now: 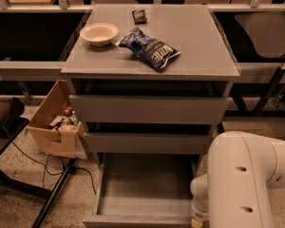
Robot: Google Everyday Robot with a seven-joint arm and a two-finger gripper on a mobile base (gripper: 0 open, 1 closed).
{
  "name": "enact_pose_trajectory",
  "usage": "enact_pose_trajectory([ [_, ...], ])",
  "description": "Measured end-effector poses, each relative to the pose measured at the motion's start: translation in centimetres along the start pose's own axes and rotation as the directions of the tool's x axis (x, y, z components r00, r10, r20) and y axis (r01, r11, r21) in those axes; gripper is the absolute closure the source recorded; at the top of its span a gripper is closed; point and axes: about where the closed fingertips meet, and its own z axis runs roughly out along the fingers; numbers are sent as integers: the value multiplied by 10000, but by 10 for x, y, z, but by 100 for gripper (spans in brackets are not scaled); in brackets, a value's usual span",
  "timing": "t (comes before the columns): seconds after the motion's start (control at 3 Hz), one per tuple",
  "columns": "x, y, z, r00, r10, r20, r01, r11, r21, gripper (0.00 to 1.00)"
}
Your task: Open bottom drawer
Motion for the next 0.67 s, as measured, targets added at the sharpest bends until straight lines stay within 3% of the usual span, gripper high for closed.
enact_pose_trajectory([
  [0.33,0,0,0,10000,0,0,0,10000,0,51],
  [0.67,0,1,0,10000,-53,37,53,10000,1,20],
])
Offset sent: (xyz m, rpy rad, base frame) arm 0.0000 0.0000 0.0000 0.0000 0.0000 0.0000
